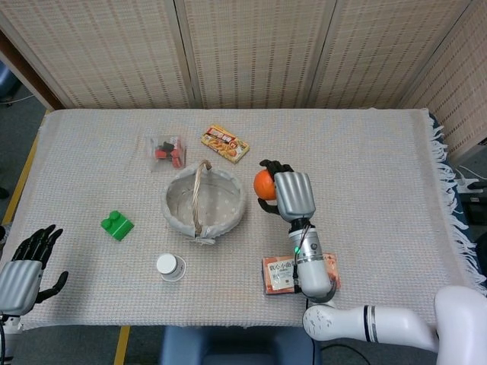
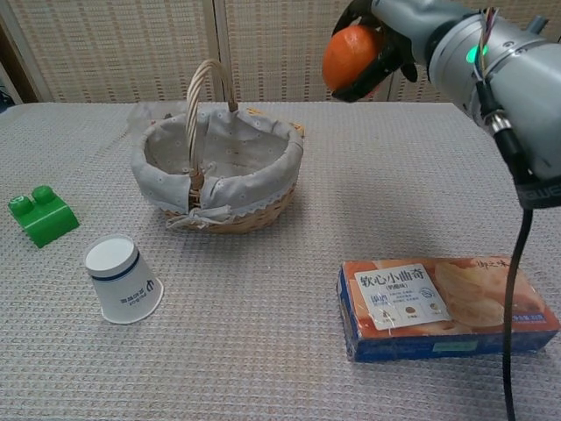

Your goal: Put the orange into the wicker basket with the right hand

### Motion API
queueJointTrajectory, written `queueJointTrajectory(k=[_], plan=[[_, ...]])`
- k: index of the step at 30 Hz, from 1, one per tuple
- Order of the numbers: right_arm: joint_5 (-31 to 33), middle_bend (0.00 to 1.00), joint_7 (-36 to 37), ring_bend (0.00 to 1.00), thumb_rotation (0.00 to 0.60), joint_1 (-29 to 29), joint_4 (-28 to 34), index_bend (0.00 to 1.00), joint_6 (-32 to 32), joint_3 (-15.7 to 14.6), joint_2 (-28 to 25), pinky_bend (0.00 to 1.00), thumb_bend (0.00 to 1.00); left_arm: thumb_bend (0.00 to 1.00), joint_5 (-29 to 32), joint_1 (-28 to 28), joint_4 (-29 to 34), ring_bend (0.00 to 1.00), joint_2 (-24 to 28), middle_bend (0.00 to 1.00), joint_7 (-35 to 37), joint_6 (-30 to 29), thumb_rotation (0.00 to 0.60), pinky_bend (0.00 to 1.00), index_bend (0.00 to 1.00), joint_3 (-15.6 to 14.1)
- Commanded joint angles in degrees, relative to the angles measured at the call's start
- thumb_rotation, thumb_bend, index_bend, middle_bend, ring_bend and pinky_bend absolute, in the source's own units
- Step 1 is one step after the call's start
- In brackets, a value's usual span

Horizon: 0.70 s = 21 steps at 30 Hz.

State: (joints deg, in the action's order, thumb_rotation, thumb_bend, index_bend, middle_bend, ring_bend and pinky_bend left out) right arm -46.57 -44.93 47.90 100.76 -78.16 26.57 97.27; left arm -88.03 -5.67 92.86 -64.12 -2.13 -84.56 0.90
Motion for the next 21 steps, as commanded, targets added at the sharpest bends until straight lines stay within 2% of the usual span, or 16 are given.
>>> queueJointTrajectory(k=[1,5,10,15,17,19,21], plan=[[1.43,0.66,-1.43,0.71,0.600,2.54,-1.23,0.29,0.04,0.99,2.11,0.78,0.26,0.35,0.14,-0.01,0.06,0.00,0.01,0.00,0.00,0.05,0.600,0.11,0.00,0.05],[3.30,0.66,-1.76,0.70,0.600,5.74,-5.44,0.30,0.74,1.40,6.72,0.78,0.26,0.35,0.57,-0.03,0.17,0.00,0.12,0.00,0.22,0.27,0.600,0.11,0.00,0.16],[3.79,0.66,-1.56,0.70,0.600,7.43,-8.38,0.32,1.23,1.27,9.52,0.78,0.26,0.35,0.72,-0.05,0.20,0.00,0.21,0.00,0.37,0.43,0.600,0.11,0.00,0.14],[4.06,0.66,1.21,0.70,0.600,11.82,-19.65,0.34,4.09,1.07,18.08,0.78,0.26,0.35,1.11,-0.12,0.44,0.00,0.45,0.00,1.70,0.70,0.600,0.11,0.00,0.31],[3.76,0.66,2.08,0.69,0.600,12.45,-22.27,0.35,4.65,0.93,19.77,0.78,0.26,0.35,1.24,-0.14,0.44,0.00,0.47,0.00,1.80,0.81,0.600,0.11,0.00,0.32],[3.61,0.66,2.88,0.67,0.600,12.80,-24.30,0.36,5.48,0.69,21.07,0.74,0.26,0.35,1.40,-0.19,0.56,0.00,0.52,0.00,2.01,0.96,0.600,0.11,0.00,0.37],[3.40,0.66,3.30,0.62,0.600,12.99,-25.80,0.36,6.15,0.41,21.90,0.64,0.26,0.35,1.54,-0.21,0.65,0.00,0.57,0.00,2.22,1.11,0.600,0.11,0.00,0.38]])
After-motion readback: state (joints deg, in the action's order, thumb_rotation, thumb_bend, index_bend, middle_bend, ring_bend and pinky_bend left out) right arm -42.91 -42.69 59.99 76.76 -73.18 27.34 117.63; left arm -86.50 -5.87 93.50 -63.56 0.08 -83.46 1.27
